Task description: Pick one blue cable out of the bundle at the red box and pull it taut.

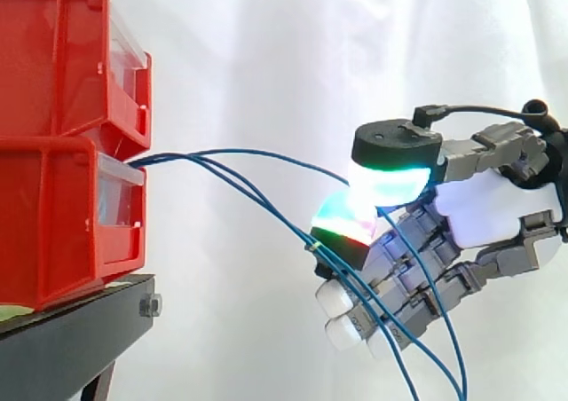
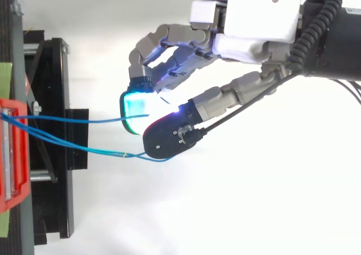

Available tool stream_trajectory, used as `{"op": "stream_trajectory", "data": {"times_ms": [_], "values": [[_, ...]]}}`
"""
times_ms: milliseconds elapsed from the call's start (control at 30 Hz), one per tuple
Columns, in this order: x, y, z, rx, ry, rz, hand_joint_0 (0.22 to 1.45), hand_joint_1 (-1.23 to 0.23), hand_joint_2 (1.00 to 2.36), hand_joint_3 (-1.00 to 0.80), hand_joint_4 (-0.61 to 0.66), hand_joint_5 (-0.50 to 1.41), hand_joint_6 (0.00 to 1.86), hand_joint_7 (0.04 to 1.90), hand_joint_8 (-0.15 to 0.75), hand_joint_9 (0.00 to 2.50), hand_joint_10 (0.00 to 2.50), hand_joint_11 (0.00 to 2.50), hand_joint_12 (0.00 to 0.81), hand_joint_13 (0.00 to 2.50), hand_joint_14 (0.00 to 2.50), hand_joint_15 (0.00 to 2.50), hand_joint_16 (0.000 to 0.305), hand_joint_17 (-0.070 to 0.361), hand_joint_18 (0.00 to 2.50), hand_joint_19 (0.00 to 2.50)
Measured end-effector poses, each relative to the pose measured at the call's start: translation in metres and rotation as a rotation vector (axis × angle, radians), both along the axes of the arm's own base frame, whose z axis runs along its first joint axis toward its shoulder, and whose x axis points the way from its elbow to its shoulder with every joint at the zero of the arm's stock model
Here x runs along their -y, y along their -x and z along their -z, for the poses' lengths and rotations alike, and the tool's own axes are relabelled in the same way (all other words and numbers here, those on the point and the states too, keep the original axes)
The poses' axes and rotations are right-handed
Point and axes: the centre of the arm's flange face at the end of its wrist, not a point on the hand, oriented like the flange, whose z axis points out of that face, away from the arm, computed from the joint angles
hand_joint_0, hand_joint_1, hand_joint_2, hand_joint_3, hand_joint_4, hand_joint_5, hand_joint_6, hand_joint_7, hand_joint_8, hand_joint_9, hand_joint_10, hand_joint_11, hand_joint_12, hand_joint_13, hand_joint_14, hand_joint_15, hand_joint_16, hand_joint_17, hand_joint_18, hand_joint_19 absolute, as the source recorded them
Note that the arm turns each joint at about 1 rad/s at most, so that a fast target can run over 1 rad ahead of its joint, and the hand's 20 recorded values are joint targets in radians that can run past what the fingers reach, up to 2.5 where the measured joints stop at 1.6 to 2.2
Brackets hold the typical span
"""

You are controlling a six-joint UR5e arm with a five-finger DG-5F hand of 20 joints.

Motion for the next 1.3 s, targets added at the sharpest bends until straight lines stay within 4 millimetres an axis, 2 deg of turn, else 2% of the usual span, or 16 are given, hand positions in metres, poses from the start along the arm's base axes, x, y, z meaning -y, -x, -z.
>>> {"op": "stream_trajectory", "data": {"times_ms": [1033,1133,1300], "values": [[0.0,0.002,0.003,-0.007,0.0,0.0,0.65,-0.8,1.01,-0.08,0.06,-0.13,0.93,1.1,0.351,0.67,0.01,0.35,0.359,0.48,0.01,0.22,0.051,0.116,0.46,0.23],[0.0,0.004,0.009,-0.021,0.001,0.0,0.65,-0.8,1.01,-0.08,0.06,-0.13,0.93,1.1,0.35,0.67,0.01,0.35,0.359,0.48,0.01,0.22,0.051,0.115,0.46,0.23],[0.001,0.023,0.046,-0.102,0.006,0.0,0.65,-0.8,1.01,-0.09,0.06,-0.13,0.93,1.1,0.349,0.67,0.01,0.34,0.356,0.48,0.01,0.22,0.051,0.115,0.45,0.23]]}}
